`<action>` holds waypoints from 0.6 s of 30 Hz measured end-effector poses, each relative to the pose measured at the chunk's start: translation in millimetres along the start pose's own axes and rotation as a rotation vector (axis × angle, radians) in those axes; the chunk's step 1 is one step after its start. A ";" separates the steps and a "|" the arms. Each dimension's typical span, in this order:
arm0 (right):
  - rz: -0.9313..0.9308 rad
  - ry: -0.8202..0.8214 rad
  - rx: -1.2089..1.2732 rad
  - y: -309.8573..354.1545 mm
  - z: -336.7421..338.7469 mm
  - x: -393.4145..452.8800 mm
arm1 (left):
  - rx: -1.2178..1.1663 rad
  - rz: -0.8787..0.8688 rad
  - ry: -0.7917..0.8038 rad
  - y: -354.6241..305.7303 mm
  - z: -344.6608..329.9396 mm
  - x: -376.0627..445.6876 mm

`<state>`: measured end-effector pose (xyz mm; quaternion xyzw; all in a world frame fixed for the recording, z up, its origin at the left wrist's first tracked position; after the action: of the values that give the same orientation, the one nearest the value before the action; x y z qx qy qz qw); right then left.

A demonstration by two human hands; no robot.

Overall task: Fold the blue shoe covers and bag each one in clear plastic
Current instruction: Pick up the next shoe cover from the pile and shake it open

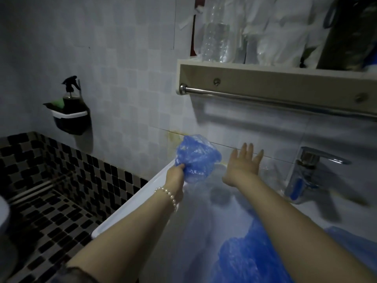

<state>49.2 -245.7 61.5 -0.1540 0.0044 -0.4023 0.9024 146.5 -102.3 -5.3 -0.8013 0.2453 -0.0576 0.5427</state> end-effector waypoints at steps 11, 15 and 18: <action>0.411 -0.431 1.825 43.9 69.9 -63.7 | 0.331 -0.373 -0.081 -75.5 75.3 -56.5; 0.691 -0.067 1.756 88.0 63.8 -80.5 | 0.288 -0.334 -0.035 -84.1 80.4 -70.7; 0.460 0.256 2.049 89.9 42.8 -69.6 | 0.133 -0.036 0.224 -80.0 70.9 -80.2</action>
<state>73.0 -126.8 68.9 0.7291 -0.2129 -0.0463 0.6488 128.3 17.1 51.8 -0.7564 0.2857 -0.1724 0.5626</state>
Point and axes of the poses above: each hand's wrist, its own x-axis towards the middle knuckle, its own z-axis out of the back of the hand, y = z × x, the point moved 6 cm from there along x, towards the middle knuckle, and after that the axes turned 3 degrees about y, right-handed, at the moved point
